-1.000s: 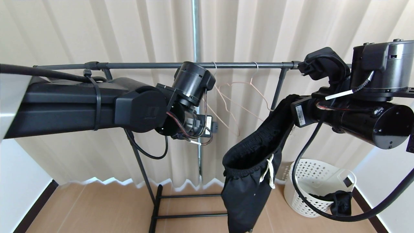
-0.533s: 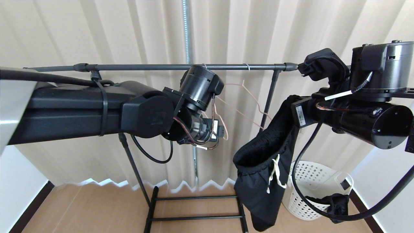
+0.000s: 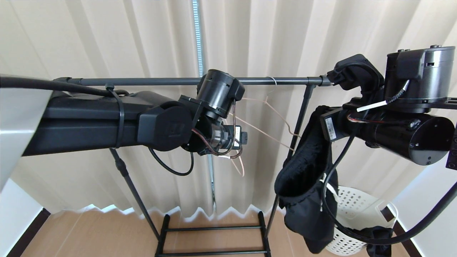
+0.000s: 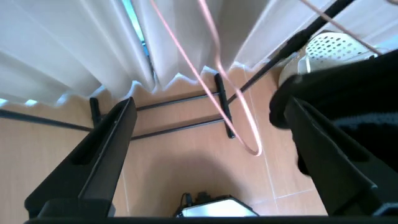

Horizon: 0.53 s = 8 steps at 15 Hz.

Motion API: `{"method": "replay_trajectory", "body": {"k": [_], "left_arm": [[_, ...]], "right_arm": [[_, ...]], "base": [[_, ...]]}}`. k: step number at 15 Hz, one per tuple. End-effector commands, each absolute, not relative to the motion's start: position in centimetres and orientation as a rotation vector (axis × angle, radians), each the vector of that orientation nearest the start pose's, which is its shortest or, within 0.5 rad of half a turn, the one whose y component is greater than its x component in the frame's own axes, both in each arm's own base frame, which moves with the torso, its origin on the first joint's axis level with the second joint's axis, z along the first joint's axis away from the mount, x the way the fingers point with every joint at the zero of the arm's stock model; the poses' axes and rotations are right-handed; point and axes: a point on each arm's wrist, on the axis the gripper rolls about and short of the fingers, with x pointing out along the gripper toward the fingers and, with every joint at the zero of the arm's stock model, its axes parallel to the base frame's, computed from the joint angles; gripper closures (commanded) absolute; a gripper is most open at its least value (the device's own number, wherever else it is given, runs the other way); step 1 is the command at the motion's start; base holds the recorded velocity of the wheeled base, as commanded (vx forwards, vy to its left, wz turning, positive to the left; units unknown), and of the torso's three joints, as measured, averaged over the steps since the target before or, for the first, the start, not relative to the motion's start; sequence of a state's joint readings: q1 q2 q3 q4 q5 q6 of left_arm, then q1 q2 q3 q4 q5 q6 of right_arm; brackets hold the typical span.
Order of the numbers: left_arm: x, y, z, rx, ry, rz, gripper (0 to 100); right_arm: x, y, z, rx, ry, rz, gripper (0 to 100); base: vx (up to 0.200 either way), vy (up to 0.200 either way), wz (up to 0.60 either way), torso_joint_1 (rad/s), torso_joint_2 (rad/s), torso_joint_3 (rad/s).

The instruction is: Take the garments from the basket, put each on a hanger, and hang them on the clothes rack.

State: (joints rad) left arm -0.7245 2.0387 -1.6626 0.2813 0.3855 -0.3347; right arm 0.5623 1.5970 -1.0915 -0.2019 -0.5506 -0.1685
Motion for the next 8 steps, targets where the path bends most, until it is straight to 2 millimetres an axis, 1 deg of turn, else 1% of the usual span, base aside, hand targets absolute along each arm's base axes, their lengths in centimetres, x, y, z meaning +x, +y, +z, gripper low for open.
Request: {"method": "replay_trajectory", "body": {"k": [1, 5, 8], "left_arm": [[31.2, -26.6, 20.6, 0.031, 0.610, -0.219, 0], [32.5, -27.6, 18.6, 0.025, 0.606, -0.143, 0], [33.6, -28.3, 17.5, 0.005, 0.612, -0.127, 0]], "right_arm": [[25.3, 14.6, 25.1, -0.329, 0.258, 0.034, 100], [25.4, 14.6, 25.0, -0.332, 0.262, 0.034, 100], [25.4, 14.6, 25.0, -0.333, 0.262, 0.035, 100]], "base": [[0.000, 0.000, 0.00, 0.000, 0.00, 0.000], [0.000, 0.000, 0.00, 0.000, 0.00, 0.000], [0.000, 0.000, 0.00, 0.000, 0.00, 0.000]]}}
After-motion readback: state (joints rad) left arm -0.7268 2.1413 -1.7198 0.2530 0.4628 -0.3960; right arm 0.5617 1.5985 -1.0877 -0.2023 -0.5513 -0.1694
